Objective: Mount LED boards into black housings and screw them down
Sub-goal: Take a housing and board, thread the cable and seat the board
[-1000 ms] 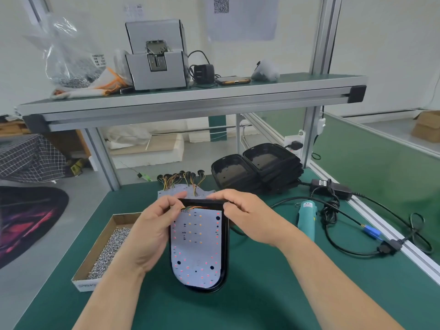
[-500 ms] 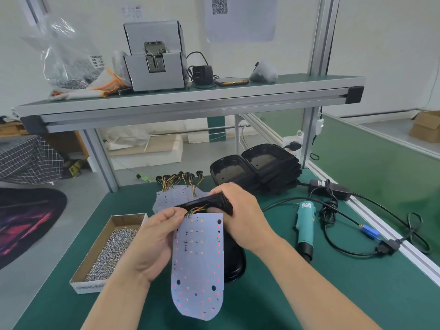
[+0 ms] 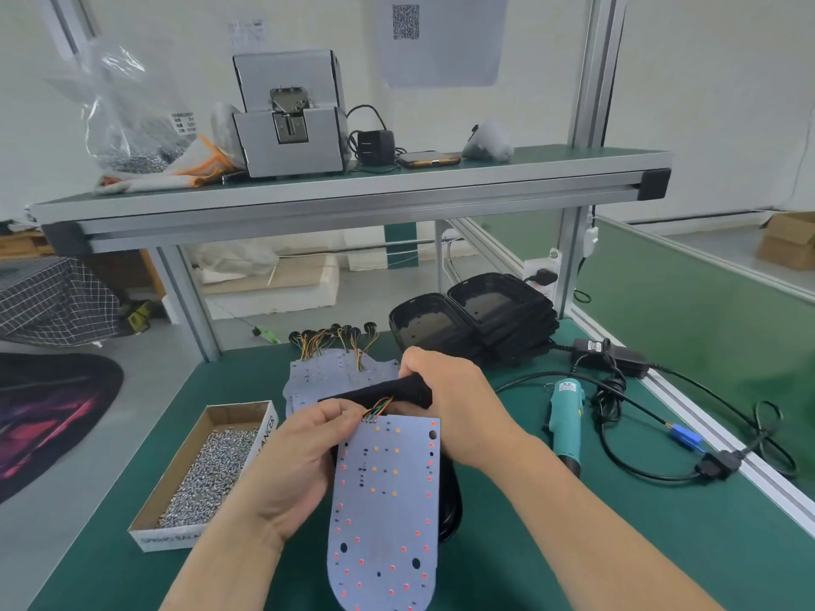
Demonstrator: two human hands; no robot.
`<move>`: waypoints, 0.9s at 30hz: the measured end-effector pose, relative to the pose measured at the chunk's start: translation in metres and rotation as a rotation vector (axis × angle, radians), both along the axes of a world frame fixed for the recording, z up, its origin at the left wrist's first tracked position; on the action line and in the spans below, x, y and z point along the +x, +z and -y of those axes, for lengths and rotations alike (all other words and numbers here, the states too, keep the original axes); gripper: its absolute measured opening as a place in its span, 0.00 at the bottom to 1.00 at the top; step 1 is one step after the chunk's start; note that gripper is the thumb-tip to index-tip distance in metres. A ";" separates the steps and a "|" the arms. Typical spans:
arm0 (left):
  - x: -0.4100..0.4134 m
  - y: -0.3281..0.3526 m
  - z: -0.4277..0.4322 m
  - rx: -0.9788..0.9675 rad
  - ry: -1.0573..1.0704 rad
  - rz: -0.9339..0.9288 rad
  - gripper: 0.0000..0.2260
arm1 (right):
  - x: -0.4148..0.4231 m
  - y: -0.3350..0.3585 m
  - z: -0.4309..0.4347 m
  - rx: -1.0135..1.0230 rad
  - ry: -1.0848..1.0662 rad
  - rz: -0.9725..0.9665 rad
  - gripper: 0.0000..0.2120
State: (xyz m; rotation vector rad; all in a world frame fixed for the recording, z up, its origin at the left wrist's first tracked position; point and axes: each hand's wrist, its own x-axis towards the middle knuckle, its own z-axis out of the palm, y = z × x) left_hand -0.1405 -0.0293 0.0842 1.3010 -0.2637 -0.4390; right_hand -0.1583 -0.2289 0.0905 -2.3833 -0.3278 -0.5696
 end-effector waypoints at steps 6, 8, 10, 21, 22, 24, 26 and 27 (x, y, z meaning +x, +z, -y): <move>-0.006 0.006 0.004 0.049 -0.008 0.066 0.07 | 0.002 0.008 0.013 0.008 0.151 -0.172 0.12; -0.004 0.007 0.008 0.057 0.011 0.090 0.08 | 0.004 0.009 0.012 -0.007 0.088 -0.143 0.09; -0.002 0.007 0.012 0.068 0.028 0.089 0.09 | 0.006 0.009 0.006 -0.033 -0.050 -0.070 0.10; 0.011 0.010 0.024 0.161 0.133 0.189 0.07 | 0.012 -0.003 -0.013 0.213 -0.351 -0.004 0.08; 0.012 0.010 0.023 0.143 0.130 0.238 0.07 | 0.011 -0.002 -0.013 0.260 -0.342 -0.009 0.10; 0.011 0.009 0.020 0.080 0.119 0.322 0.10 | 0.009 0.004 -0.008 0.424 -0.288 -0.024 0.16; 0.011 0.007 0.015 0.008 0.095 0.363 0.16 | 0.007 0.007 0.000 0.628 -0.190 -0.045 0.18; 0.011 0.005 0.014 -0.024 0.074 0.375 0.19 | 0.005 0.007 0.002 0.730 -0.131 -0.070 0.15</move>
